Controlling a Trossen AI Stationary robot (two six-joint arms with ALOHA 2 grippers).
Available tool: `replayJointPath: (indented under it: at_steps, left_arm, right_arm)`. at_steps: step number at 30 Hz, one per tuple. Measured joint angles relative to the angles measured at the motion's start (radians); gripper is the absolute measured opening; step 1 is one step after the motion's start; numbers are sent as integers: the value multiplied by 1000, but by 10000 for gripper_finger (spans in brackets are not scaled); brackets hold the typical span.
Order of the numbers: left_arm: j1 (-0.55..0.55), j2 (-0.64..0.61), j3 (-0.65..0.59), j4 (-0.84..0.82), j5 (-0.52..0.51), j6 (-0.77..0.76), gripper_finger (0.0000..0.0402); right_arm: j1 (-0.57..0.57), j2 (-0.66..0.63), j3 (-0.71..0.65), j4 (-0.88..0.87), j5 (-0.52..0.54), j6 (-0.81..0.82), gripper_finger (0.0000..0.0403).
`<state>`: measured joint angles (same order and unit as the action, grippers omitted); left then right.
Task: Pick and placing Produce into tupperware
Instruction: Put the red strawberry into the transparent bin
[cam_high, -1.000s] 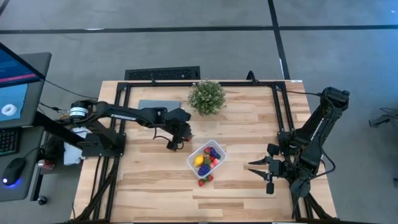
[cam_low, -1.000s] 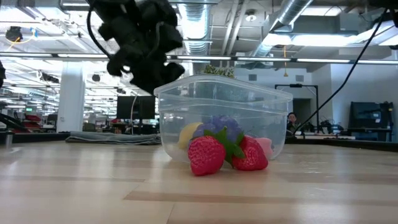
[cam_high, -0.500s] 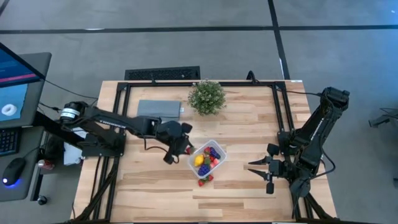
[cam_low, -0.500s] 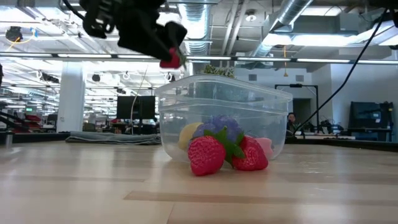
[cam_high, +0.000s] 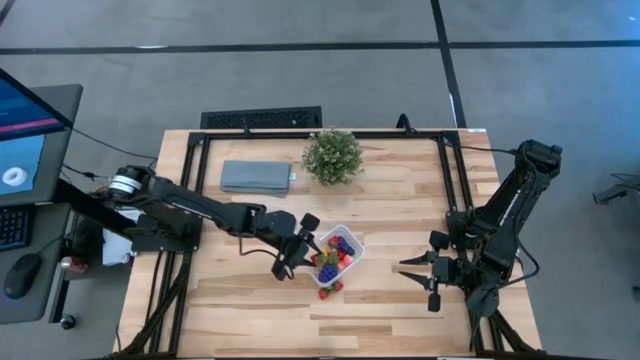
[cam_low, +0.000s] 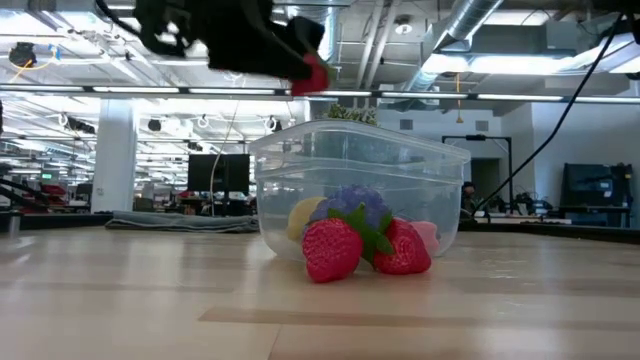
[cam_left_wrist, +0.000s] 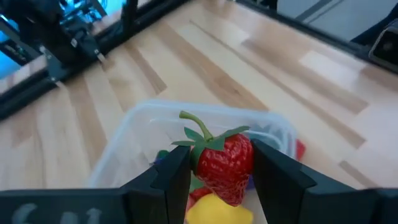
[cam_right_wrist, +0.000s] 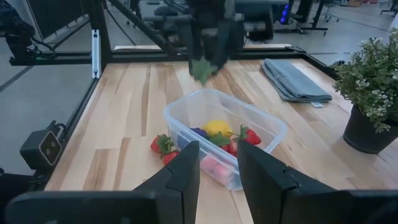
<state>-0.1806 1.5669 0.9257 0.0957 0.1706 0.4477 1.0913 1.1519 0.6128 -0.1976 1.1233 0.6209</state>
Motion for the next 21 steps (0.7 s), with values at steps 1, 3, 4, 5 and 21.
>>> replayJointPath:
  at_steps: [1, 3, 4, 5, 21]
  left_arm:
    - [0, 23, 0, 22, 0, 1, 144]
    - [2, 57, 0, 49, 1, 3, 144]
    - [2, 67, -1, 61, 1, 3, 144]
    - [3, 77, -1, 83, 4, 4, 144]
    - [66, 114, 1, 102, 41, -1, 144]
  right_arm:
    - [-1, 0, 0, 3, 0, 0, 132]
    - [-1, 8, 0, 7, 1, 0, 132]
    - [-1, 15, 0, 11, 0, 0, 132]
    - [-1, 24, 0, 11, 0, 0, 132]
    - [-1, 130, 0, 65, 3, 8, 132]
